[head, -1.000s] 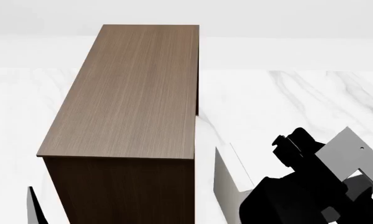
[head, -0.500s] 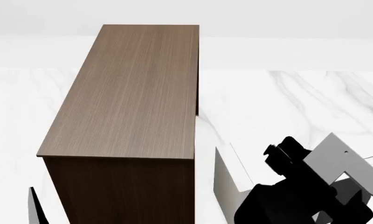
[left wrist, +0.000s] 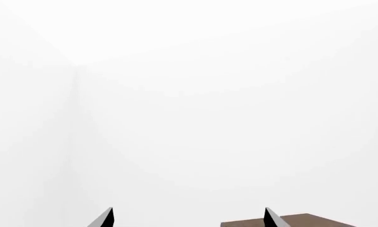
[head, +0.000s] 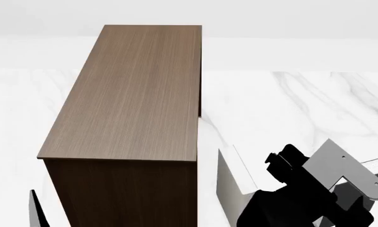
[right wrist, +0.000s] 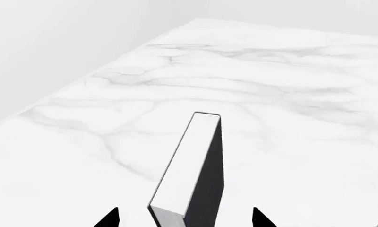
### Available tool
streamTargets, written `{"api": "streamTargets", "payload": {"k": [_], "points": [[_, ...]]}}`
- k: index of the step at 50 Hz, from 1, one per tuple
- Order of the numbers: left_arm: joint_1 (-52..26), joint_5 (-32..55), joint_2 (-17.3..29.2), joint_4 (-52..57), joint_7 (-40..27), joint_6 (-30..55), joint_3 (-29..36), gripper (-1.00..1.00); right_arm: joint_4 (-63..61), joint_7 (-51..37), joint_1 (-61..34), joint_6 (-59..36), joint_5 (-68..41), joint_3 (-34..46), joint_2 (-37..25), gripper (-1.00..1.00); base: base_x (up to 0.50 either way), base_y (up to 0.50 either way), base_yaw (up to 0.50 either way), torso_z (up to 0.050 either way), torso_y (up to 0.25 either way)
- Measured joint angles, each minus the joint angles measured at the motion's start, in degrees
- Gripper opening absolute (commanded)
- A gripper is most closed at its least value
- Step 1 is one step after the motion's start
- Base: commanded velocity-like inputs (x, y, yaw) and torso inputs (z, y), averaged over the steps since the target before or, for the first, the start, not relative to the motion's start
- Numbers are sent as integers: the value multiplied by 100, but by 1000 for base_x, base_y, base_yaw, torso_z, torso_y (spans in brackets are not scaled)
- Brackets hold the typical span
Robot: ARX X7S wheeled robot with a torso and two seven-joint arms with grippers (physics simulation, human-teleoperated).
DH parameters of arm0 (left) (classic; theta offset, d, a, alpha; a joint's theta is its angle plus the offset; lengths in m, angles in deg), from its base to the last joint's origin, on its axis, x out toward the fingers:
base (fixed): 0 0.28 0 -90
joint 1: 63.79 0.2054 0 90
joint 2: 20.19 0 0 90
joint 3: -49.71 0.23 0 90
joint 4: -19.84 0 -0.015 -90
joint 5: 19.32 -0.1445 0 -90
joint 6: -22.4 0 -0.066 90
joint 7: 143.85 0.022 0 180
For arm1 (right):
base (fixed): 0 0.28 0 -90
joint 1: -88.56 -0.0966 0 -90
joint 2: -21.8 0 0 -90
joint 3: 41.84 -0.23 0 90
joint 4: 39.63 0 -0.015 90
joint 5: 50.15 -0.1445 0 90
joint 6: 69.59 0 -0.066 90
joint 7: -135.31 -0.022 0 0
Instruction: Pick up the book in the middle and place it on the cabinet shelf.
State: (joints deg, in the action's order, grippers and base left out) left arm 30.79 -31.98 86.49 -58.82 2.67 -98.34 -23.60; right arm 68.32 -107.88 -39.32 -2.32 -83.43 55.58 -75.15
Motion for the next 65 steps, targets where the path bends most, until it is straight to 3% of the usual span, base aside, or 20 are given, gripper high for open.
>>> {"api": "streamTargets", "payload": {"k": [65], "points": [[-36,66,114,-40,-125,62,144,100,2283,681,-553,1212,507,595,50,100,0,0,0,0,0]]}}
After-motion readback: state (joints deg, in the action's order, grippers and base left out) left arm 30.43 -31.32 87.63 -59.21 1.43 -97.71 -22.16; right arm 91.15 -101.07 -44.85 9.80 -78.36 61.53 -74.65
